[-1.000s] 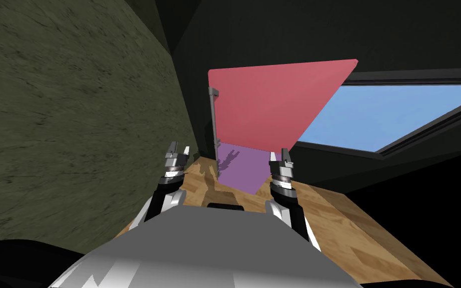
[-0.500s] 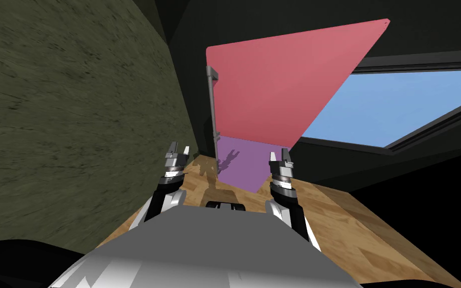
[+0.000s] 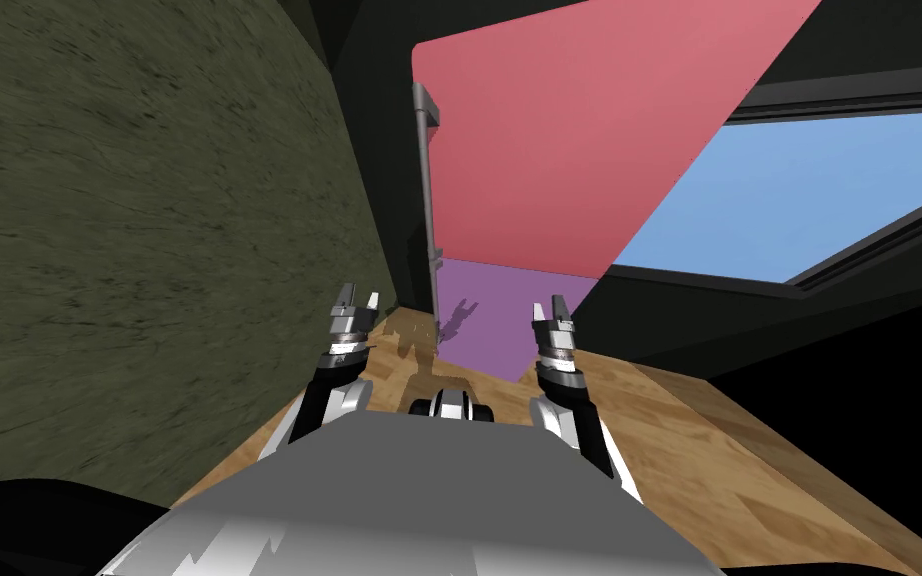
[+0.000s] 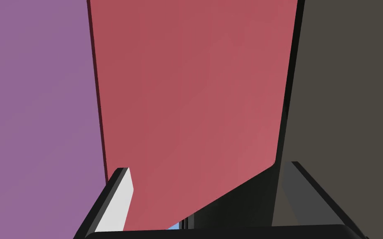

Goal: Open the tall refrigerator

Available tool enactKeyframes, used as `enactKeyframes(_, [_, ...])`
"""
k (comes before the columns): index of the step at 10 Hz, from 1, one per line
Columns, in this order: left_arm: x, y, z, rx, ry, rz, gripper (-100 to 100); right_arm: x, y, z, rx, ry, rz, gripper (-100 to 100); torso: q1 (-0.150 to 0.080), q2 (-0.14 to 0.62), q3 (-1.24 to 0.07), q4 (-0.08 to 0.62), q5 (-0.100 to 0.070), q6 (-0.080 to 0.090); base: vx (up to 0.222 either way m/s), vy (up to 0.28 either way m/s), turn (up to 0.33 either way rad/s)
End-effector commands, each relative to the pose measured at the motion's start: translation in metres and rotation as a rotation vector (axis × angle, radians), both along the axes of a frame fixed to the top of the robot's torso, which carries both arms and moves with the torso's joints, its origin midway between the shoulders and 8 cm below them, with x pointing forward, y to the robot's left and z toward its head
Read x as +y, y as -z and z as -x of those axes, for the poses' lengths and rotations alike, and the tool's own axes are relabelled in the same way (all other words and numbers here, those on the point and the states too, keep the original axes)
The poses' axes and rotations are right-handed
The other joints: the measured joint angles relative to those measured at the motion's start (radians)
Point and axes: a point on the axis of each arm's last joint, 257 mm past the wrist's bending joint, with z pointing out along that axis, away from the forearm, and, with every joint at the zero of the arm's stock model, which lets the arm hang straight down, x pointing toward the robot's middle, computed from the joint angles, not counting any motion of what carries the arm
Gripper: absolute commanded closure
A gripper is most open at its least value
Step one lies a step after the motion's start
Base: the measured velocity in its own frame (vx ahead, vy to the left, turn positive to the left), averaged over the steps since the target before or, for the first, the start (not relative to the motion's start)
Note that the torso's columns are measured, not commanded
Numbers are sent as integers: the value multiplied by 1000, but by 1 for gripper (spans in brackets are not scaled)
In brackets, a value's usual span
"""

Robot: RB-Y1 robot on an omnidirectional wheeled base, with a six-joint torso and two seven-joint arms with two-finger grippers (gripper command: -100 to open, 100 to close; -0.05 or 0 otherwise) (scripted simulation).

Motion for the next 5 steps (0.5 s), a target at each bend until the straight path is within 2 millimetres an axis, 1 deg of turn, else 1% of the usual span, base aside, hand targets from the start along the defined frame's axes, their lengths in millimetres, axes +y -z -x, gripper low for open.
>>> enactKeyframes(1, [0, 0, 0, 0, 0, 0, 0, 17, 10, -14, 22, -19, 82, -100, -2, 2, 0, 1, -1, 0, -2, 119, -37])
enactKeyframes(3, [0, 0, 0, 0, 0, 0, 0, 30, 18, -27, 38, -32, 159, -100, -4, 1, -1, 1, -1, 0, 8, 131, -32])
enactKeyframes(5, [0, 0, 0, 0, 0, 0, 0, 44, 27, -41, 52, -41, 249, -100, -2, 1, -1, 1, -1, 0, 1, 175, -50])
